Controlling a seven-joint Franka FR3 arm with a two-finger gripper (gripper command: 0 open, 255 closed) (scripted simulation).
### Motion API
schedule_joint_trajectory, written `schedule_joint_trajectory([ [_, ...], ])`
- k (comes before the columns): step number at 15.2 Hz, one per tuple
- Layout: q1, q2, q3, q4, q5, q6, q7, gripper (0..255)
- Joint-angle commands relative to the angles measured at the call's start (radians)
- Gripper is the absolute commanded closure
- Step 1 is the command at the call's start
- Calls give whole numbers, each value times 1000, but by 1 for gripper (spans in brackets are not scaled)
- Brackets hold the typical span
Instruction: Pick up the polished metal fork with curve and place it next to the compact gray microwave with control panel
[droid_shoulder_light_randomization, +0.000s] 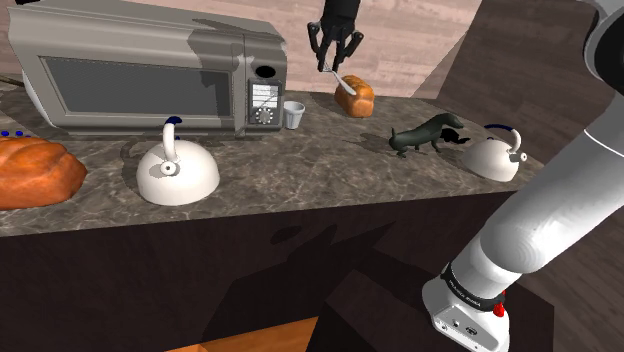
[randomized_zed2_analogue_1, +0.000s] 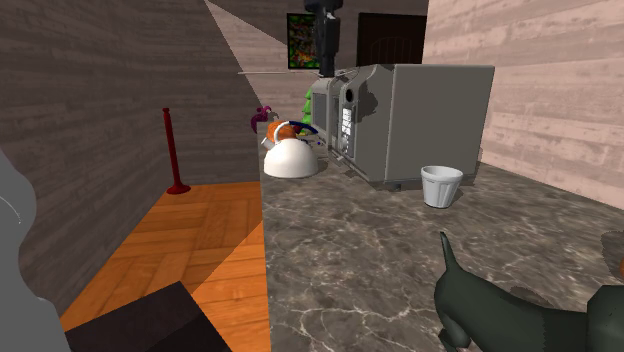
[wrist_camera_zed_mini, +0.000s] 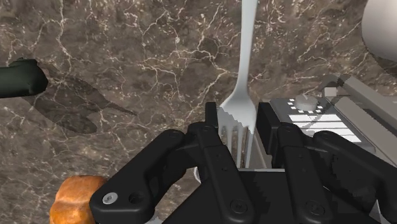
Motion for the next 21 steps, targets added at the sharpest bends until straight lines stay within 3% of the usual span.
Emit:
schedule_joint_trajectory([
  [1, 1, 11, 1, 40, -2, -30, 2, 255],
  [19, 17, 162, 19, 479, -42, -322, 20, 255],
  [21, 49, 179, 45, 501, -53, -331, 73, 255],
])
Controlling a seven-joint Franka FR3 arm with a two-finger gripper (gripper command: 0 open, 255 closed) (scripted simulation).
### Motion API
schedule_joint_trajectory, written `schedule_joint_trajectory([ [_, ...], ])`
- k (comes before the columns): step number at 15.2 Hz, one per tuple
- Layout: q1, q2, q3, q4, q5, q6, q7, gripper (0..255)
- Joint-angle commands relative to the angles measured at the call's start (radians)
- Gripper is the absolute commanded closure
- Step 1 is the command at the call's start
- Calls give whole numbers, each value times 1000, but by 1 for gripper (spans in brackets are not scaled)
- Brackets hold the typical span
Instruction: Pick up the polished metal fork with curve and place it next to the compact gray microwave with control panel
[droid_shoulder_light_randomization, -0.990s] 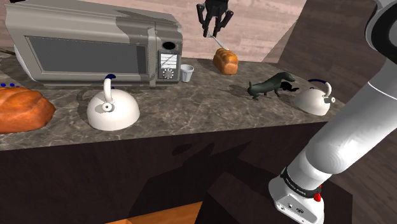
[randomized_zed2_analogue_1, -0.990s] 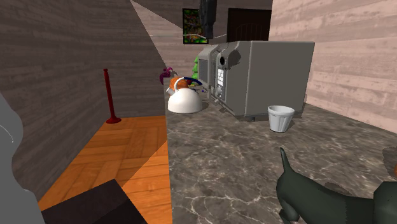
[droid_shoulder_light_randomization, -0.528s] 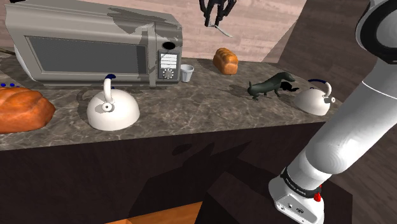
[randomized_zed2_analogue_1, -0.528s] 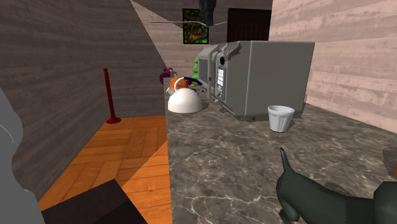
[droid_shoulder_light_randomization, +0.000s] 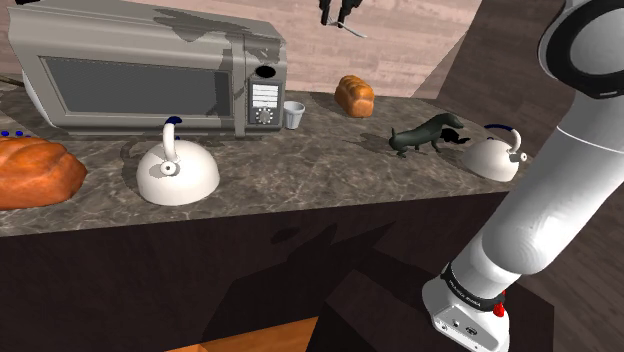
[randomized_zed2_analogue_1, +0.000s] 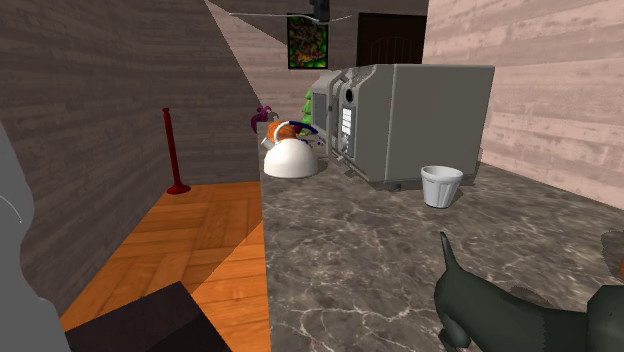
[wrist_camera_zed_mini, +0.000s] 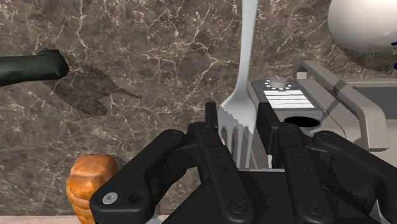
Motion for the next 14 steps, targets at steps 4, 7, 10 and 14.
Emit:
schedule_joint_trajectory([
  [4, 85, 69, 63, 92, -38, -33, 131, 255],
  [7, 146, 126, 94, 170, -69, -61, 206, 255],
  [10, 127, 74, 89, 52, -46, 8, 200, 255],
  [14, 111, 22, 82, -76, -25, 88, 193, 255],
])
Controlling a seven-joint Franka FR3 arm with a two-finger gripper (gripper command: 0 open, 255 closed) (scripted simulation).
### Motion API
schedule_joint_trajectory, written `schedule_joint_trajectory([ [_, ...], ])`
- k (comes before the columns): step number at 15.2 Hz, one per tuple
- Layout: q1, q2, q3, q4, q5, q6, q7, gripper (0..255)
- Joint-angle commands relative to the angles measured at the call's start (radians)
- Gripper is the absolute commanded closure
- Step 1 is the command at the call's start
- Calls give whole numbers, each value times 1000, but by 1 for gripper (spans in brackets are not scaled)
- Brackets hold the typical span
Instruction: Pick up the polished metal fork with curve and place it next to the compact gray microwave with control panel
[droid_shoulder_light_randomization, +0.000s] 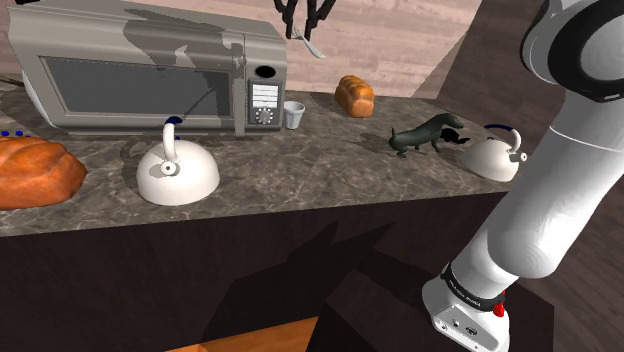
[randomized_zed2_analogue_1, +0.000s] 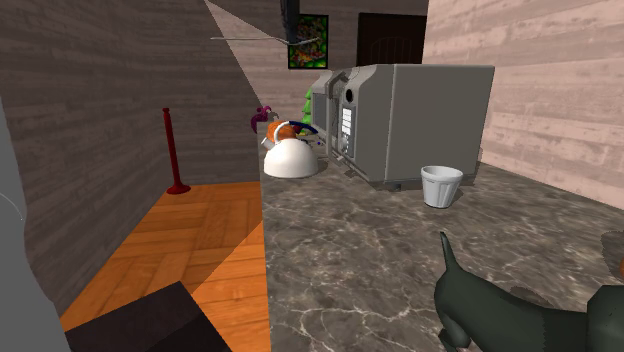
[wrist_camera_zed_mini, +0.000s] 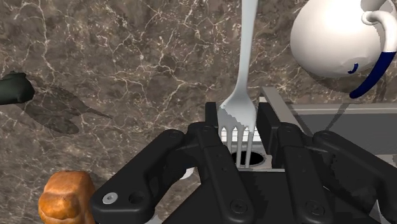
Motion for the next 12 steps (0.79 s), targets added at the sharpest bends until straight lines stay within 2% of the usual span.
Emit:
schedule_joint_trajectory([
  [1, -8, -32, -3, -74, 13, 45, -3, 255],
  [12, -24, -116, -15, -333, 43, 225, -15, 255],
])
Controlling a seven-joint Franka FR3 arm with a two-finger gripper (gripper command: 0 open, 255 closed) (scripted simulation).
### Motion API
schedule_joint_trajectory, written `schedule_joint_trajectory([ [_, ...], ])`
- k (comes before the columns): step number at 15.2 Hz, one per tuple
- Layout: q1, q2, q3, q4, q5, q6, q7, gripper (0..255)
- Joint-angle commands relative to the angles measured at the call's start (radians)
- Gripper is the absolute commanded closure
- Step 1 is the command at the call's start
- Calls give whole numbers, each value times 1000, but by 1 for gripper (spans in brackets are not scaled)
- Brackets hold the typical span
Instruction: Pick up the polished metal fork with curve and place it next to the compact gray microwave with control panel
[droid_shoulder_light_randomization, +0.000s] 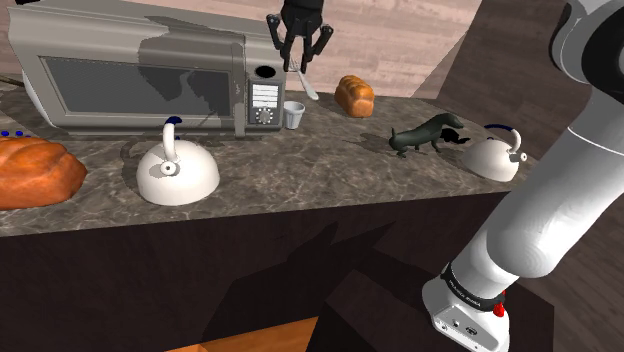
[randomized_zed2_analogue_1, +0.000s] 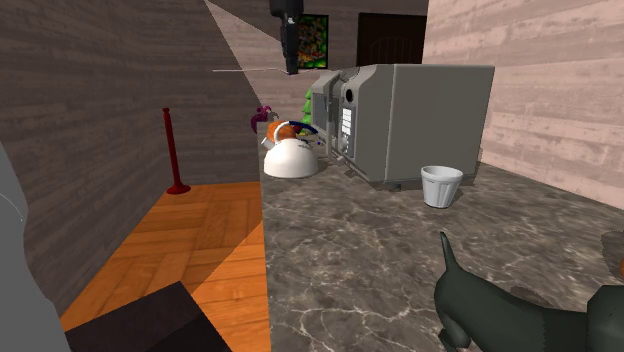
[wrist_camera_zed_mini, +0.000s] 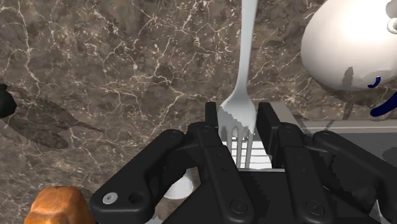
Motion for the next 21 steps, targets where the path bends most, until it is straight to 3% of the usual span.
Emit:
schedule_joint_trajectory([
  [1, -2, -11, -2, -40, 4, 30, -2, 255],
  [21, -5, -54, -7, -360, 17, 310, -3, 255],
])
